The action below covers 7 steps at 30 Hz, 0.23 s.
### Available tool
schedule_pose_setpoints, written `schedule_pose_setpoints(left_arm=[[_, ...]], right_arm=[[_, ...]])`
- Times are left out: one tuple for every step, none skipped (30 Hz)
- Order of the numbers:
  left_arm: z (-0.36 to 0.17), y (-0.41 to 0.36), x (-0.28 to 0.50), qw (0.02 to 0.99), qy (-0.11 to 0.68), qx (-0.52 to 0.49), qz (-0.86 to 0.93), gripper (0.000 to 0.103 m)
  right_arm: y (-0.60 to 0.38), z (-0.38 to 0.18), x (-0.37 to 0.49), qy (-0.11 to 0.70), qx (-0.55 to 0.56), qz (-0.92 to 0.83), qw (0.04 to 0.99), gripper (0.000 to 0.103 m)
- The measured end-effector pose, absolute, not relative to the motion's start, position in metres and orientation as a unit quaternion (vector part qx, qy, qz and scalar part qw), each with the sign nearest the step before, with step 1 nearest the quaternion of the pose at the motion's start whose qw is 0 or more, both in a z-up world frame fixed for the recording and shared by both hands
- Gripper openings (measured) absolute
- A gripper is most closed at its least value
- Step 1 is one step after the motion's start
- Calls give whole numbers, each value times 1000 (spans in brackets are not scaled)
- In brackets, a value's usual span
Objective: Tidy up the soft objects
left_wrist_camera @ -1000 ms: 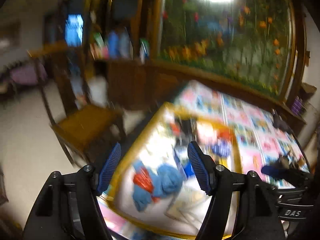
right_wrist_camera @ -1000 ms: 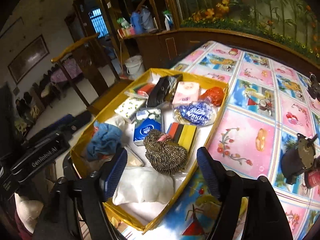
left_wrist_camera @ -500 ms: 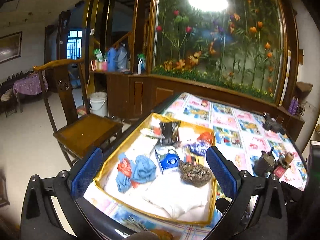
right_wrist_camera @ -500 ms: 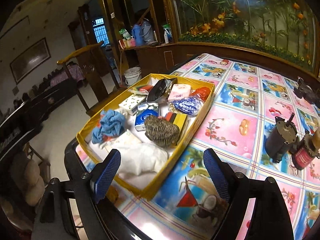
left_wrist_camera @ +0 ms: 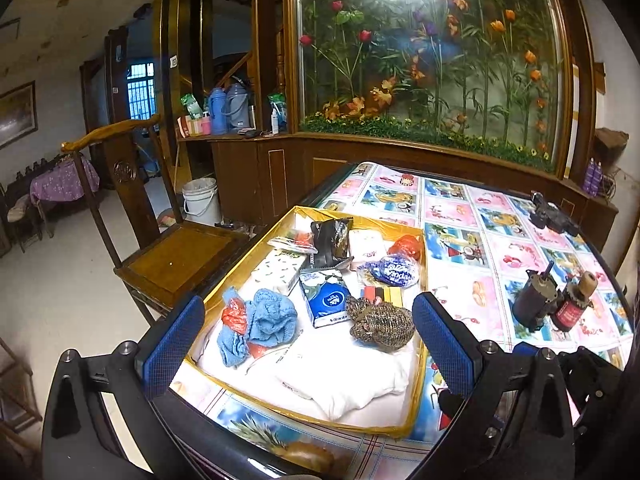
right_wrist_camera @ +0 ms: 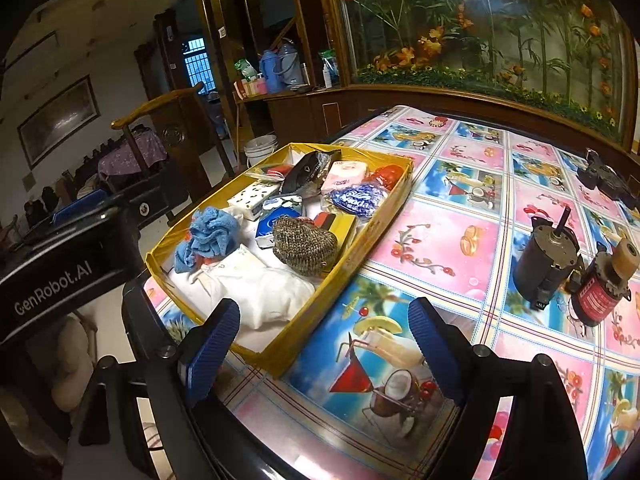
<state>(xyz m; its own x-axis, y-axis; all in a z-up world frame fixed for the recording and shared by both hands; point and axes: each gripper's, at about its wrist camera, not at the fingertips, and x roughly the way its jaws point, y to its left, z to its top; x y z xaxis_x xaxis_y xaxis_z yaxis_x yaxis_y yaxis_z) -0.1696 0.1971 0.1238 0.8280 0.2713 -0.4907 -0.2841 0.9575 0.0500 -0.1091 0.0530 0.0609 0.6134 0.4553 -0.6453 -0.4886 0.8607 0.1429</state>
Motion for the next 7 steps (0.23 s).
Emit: schedule_pose_setpoints(left_arm=[[123, 196, -170, 956, 254, -10, 147, 103], [123, 195, -170, 956, 255, -8, 146, 103], [123, 193, -170, 956, 256, -5, 146, 103], [123, 192, -169, 955, 256, -4, 147, 103], [123, 190, -168, 955, 257, -3, 148, 103], [123, 188, -167, 955, 259, -2, 145, 103], [123, 187, -167, 955, 262, -1, 141, 103]], right_arm=[[51, 61, -109, 353, -21, 262, 898, 87], [49, 60, -108, 354, -19, 261, 898, 87], [48, 60, -107, 354, -17, 260, 898, 87], [47, 60, -106, 355, -16, 260, 898, 87], [45, 60, -106, 355, -14, 259, 898, 87], [43, 60, -106, 354, -13, 258, 899, 87], [41, 60, -106, 354, -12, 258, 899, 87]])
